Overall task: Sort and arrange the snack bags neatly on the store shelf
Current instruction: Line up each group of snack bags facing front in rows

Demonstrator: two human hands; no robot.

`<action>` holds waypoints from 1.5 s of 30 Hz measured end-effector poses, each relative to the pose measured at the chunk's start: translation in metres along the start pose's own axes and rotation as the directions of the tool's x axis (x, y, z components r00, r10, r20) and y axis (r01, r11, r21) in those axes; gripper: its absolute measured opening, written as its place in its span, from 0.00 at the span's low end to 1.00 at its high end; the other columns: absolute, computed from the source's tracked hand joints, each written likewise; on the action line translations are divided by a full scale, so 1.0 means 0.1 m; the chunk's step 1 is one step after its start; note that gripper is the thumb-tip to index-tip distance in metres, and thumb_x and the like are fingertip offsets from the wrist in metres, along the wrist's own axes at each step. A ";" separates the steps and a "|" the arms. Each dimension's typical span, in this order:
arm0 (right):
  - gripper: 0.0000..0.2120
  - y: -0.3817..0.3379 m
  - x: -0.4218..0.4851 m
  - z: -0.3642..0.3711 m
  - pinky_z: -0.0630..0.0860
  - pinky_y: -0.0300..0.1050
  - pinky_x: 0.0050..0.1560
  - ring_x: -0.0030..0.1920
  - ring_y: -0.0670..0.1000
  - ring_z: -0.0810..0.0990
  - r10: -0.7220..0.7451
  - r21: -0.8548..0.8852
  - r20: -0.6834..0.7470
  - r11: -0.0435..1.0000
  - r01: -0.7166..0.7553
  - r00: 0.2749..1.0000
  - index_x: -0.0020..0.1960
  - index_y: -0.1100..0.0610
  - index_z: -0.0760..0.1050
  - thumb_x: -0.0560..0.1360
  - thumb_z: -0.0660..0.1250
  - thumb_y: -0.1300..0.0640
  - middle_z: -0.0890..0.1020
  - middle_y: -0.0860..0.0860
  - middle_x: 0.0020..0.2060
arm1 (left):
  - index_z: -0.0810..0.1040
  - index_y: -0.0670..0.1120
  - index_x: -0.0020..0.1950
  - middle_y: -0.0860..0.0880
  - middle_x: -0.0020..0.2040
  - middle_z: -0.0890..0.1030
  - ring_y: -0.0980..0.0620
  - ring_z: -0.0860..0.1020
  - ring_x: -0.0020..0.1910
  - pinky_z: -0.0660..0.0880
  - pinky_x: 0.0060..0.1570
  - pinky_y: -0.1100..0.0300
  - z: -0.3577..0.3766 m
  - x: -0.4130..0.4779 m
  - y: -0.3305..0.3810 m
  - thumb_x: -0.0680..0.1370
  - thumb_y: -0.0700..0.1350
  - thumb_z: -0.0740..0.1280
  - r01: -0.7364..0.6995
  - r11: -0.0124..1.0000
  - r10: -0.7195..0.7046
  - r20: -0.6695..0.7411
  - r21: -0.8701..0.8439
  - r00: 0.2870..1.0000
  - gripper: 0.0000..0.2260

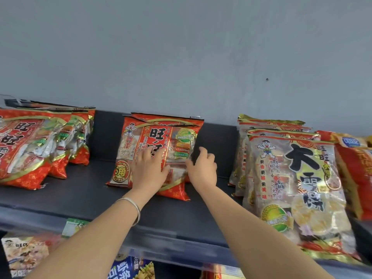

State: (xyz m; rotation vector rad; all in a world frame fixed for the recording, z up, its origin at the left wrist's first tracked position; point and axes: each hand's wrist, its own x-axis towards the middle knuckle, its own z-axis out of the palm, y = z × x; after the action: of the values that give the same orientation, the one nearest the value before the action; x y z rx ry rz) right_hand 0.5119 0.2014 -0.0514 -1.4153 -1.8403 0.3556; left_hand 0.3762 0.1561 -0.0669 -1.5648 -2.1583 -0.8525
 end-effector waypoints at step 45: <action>0.18 5.08 -0.58 -5.92 0.68 0.56 0.64 0.67 0.59 0.70 0.087 -0.714 -0.282 0.646 -0.270 0.955 0.67 0.51 0.69 0.79 0.58 0.47 0.73 0.53 0.65 | 0.67 0.52 0.69 0.48 0.67 0.71 0.45 0.70 0.63 0.69 0.57 0.50 0.62 -1.58 7.73 0.78 0.52 0.61 -0.674 0.583 0.791 0.128 -0.454 0.598 0.19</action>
State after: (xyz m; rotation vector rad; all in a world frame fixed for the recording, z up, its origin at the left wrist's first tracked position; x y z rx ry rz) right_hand 1.2923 0.1882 -0.0033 -2.0983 -1.7160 -0.5442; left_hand 1.1600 0.2446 -0.0003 -2.6742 -1.2379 -0.7341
